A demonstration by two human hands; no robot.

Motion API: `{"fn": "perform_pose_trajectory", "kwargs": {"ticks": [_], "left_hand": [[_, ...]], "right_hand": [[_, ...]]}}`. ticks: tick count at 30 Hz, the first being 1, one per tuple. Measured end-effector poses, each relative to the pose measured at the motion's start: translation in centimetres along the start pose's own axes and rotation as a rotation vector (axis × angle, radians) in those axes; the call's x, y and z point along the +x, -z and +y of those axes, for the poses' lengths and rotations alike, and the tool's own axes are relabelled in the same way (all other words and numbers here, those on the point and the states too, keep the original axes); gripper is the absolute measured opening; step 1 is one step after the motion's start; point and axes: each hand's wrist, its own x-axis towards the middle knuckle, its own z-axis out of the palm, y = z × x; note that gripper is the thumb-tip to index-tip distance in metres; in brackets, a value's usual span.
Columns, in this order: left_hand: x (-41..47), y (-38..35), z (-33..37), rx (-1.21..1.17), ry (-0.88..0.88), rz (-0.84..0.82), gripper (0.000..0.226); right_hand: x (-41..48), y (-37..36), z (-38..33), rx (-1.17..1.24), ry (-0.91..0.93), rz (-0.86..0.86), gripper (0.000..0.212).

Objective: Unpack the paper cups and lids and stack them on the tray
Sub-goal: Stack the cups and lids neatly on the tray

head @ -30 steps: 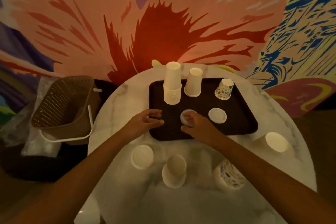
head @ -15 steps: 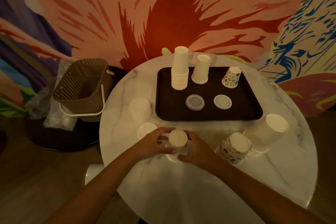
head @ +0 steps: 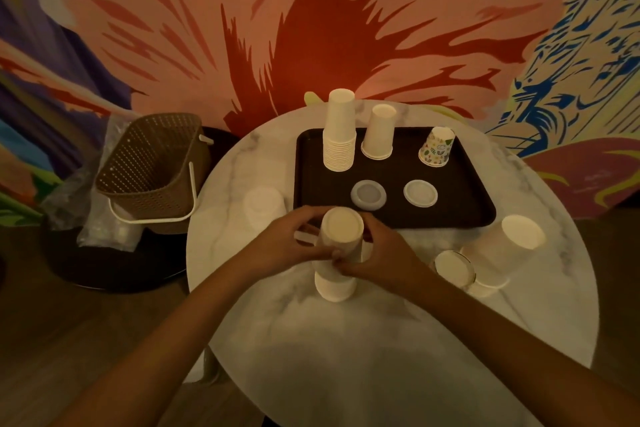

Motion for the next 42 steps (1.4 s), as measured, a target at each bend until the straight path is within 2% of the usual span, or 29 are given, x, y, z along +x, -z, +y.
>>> {"fn": "perform_pose_trajectory", "kwargs": {"ticks": [5, 12, 19, 29, 35, 42], "left_hand": [[1.0, 3.4, 4.4, 0.032, -0.083, 0.021, 0.057], [7.1, 9.0, 9.4, 0.152, -0.221, 0.075, 0.055], [15.9, 12.4, 9.4, 0.090, -0.235, 0.079, 0.061], [25.5, 11.3, 2.3, -0.080, -0.098, 0.117, 0.059], [26.7, 9.0, -2.0, -0.113, -0.014, 0.123, 0.058], [24.3, 9.1, -0.9, -0.080, 0.063, 0.136, 0.056]], "right_hand": [[1.2, 3.4, -3.8, 0.014, 0.107, 0.050, 0.066], [7.5, 8.5, -8.3, -0.129, 0.278, 0.187, 0.071], [16.4, 10.6, -8.3, -0.156, 0.221, 0.292, 0.071], [25.5, 9.3, -2.6, -0.044, -0.037, 0.276, 0.069], [26.5, 7.3, 1.4, -0.033, -0.146, 0.234, 0.069], [24.4, 7.4, 1.0, -0.026, -0.149, 0.254, 0.079]]}}
